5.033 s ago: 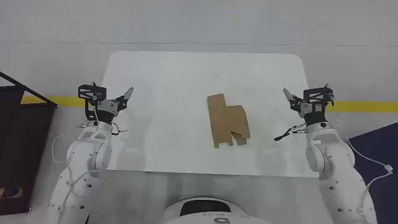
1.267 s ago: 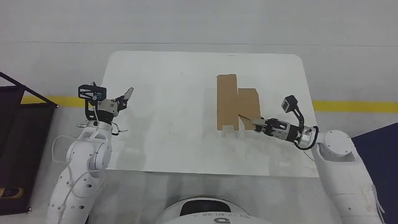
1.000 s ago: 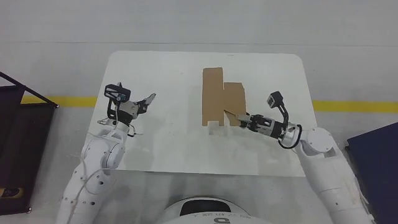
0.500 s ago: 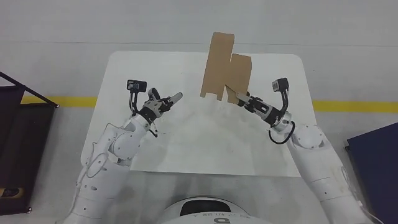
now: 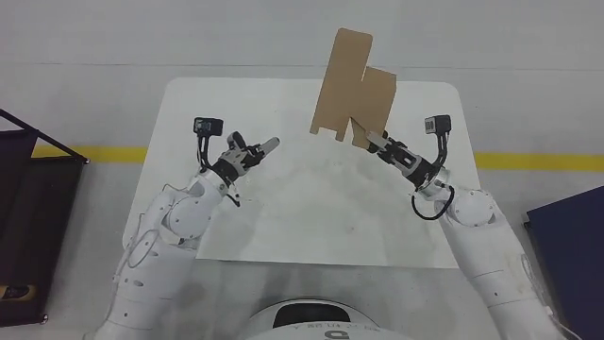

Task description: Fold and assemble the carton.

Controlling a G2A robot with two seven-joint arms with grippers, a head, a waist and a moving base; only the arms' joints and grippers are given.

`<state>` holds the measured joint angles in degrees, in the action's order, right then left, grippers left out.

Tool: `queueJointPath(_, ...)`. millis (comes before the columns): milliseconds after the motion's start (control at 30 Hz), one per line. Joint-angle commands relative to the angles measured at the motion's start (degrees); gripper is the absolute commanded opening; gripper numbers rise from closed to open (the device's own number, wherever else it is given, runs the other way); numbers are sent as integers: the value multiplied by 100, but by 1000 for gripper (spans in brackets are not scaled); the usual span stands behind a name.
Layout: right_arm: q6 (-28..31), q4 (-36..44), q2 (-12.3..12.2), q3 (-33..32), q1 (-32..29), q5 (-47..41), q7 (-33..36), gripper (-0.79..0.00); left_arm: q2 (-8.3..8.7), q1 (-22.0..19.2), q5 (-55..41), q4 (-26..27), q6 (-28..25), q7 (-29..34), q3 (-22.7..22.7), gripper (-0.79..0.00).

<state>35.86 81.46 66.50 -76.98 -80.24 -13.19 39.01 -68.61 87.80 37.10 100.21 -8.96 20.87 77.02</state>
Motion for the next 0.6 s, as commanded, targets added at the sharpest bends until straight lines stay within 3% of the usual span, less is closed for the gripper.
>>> queueJointPath(0, -14, 20, 0, -4, -6, 33, -42, -785, 1, 0, 12, 22, 2, 7, -11, 0)
queueJointPath(267, 786, 191, 3, -208, -281, 419, -800, -785, 12, 10, 162, 66, -18, 103, -79, 0)
queueJointPath(567, 891, 325, -4, -235, -357, 754, -906, -785, 17, 15, 309, 156, 10, 77, -144, 0)
